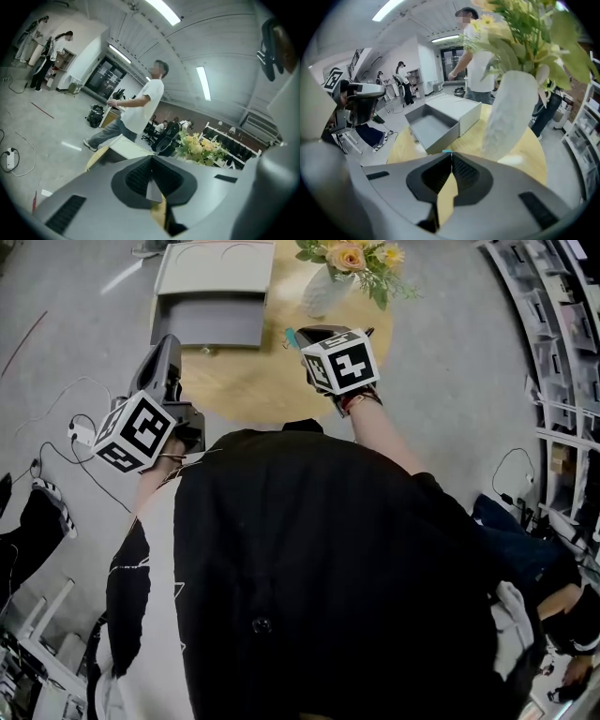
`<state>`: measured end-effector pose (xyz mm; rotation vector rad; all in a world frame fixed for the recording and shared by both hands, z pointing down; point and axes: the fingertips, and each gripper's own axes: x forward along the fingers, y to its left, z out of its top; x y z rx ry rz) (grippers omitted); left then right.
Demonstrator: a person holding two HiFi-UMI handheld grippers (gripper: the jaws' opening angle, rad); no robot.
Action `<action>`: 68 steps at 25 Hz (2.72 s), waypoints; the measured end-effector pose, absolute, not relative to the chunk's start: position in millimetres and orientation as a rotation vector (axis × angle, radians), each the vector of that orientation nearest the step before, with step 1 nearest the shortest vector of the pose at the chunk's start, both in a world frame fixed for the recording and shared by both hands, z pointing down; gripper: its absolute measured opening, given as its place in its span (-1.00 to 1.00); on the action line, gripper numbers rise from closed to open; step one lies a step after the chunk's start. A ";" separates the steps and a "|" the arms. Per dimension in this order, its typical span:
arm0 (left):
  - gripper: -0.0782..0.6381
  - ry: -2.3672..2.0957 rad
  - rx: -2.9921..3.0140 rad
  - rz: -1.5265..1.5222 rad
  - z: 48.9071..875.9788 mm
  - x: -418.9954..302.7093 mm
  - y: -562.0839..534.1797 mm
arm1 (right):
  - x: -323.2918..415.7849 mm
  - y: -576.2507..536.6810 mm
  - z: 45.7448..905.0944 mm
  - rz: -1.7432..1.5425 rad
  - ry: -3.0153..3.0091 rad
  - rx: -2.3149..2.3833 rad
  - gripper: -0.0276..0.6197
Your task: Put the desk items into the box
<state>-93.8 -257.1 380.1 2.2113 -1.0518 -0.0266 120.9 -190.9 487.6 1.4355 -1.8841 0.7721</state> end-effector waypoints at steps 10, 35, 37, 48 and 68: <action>-0.76 -1.114 2.235 -0.067 375.7 -157.8 -254.0 | 80.0 -207.3 455.5 0.577 -1.882 1.436 -0.88; -0.76 -1.436 1.959 -0.198 403.9 -308.4 -193.1 | 6.8 -252.5 442.9 0.366 -1.885 1.239 -0.88; -0.76 -1.469 1.916 -0.197 411.9 -318.5 -188.1 | 3.9 -259.4 449.8 0.356 -1.881 1.200 -0.87; -0.76 -1.574 1.825 -0.215 419.8 -348.8 -202.9 | -22.8 -295.1 475.1 0.355 -1.884 1.053 -0.87; -0.76 -1.601 1.784 -0.175 423.5 -353.8 -220.8 | -33.9 -317.5 517.8 0.441 -1.858 0.964 -0.87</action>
